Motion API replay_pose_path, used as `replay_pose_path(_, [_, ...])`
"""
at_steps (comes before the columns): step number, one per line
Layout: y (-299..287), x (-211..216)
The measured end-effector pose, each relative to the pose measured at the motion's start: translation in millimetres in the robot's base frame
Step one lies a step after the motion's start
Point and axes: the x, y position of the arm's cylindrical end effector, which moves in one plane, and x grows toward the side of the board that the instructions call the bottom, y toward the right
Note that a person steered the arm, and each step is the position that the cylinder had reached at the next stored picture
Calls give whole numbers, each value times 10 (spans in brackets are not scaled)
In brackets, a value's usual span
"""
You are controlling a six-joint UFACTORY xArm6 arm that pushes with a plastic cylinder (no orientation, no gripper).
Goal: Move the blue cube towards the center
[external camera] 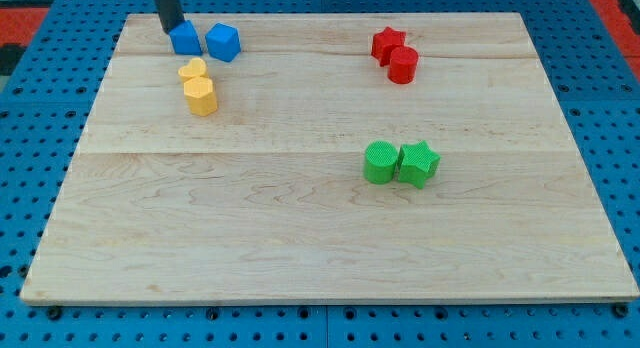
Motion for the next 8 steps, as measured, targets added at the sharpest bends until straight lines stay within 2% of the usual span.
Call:
replay_pose_path(1, [422, 104])
replay_pose_path(2, [323, -237])
replay_pose_path(3, [263, -346])
replay_pose_path(4, [873, 96])
replay_pose_path(5, [1223, 396])
replay_pose_path(8, [1317, 291])
